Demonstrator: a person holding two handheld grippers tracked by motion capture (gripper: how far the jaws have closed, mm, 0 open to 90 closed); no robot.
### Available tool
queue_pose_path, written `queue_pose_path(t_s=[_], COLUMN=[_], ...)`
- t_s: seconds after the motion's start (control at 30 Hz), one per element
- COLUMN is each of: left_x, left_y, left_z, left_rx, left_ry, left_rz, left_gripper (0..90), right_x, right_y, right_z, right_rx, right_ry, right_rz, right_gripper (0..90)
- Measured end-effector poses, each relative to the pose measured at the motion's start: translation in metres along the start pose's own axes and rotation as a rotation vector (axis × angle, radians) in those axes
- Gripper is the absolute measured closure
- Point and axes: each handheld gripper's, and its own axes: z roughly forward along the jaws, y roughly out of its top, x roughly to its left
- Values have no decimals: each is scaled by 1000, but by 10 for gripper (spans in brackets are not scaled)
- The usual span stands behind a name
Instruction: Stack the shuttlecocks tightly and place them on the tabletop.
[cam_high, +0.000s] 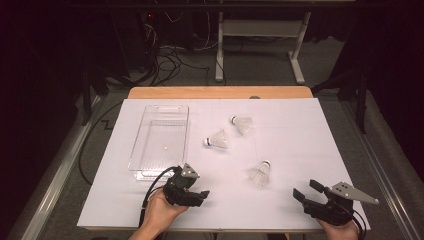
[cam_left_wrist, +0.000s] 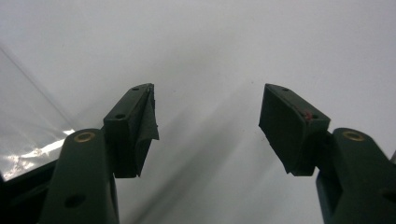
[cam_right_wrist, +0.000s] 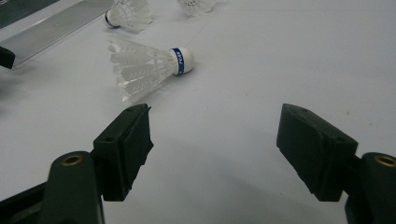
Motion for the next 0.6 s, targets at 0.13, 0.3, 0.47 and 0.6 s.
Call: queue_pose_path(t_s=[0.13,0.3,0.47,0.6], left_x=[2,5,8,11], left_y=[-6,-12,-18,-22], left_z=[-3,-7,-10,-14], left_rx=[-20,-24,-30,-44], left_ry=[8,12,11,13], left_rz=[-1,-12,-21,-37], left_gripper=[348,345,338,336], right_x=[0,0,0,0], right_y=[0,0,0,0], right_z=[0,0,0,0], right_rx=[0,0,0,0], right_ry=[0,0,-1,-2], right_rz=[1,0,2,2], right_gripper=[270,269,269,269])
